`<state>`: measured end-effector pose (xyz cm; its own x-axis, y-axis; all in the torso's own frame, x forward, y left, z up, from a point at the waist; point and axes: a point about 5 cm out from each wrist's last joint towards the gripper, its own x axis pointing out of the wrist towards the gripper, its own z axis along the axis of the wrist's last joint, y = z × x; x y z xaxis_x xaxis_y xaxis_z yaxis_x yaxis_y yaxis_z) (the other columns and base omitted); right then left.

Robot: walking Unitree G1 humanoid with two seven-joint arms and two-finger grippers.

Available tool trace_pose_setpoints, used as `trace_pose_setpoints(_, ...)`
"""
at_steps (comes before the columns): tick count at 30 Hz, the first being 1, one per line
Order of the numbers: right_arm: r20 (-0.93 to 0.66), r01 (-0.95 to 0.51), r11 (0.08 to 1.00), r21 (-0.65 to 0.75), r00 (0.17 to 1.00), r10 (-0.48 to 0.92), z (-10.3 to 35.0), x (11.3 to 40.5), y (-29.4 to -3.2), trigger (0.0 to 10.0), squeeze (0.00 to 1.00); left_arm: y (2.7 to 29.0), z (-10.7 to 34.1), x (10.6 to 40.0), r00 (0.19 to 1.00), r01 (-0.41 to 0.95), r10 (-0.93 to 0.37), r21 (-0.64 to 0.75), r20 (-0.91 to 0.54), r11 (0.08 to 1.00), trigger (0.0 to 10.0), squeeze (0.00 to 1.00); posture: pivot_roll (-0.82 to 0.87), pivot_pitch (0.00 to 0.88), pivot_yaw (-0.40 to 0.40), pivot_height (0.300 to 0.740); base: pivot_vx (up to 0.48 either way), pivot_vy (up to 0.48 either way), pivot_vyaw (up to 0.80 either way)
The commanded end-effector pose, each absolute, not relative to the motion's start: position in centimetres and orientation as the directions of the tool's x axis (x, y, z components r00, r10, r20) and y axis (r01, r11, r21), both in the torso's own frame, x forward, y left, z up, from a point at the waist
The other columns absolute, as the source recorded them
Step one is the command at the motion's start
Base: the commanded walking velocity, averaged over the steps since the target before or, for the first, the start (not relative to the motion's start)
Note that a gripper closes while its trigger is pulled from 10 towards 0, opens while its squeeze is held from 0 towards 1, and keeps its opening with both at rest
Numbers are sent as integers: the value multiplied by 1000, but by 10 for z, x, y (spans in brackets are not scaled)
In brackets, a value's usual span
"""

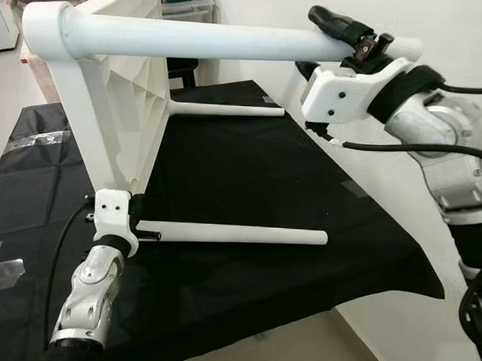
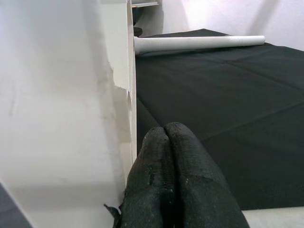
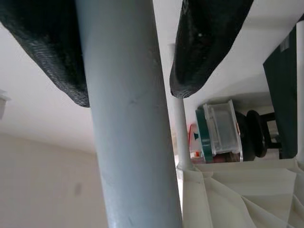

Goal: Building children table

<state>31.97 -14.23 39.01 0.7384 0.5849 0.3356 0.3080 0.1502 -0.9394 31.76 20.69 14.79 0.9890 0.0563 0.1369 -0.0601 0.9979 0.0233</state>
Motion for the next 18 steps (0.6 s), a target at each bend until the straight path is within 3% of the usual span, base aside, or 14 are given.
trace_pose_setpoints(1,309,292,124,-948,766,564,386,327,-143,10000,0,215,148,317,988,-76,70,35,135,996,10000,0,-147,117,-26,740,0,0,0)
trace_pose_setpoints(9,295,280,113,-953,781,551,386,332,-140,10000,0,209,151,319,988,-62,56,31,145,998,10000,0,-146,127,-30,740,0,0,0)
trace_pose_setpoints(10,298,282,116,-952,779,552,388,333,-138,1529,0,208,152,320,988,-60,55,30,146,998,10000,0,-147,129,-32,740,0,0,0)
trace_pose_setpoints(11,300,284,118,-952,777,553,390,333,-138,1529,0,208,152,320,988,-60,55,30,147,998,10000,0,-147,129,-32,740,0,0,0)
trace_pose_setpoints(12,303,286,119,-951,776,554,391,332,-137,0,0,209,152,321,987,-62,57,29,149,998,10000,0,-149,132,-33,740,0,0,0)
trace_pose_setpoints(18,310,293,121,-948,773,554,395,332,-138,0,0,216,156,325,984,-85,79,31,158,996,10000,0,-151,135,-32,740,0,0,0)
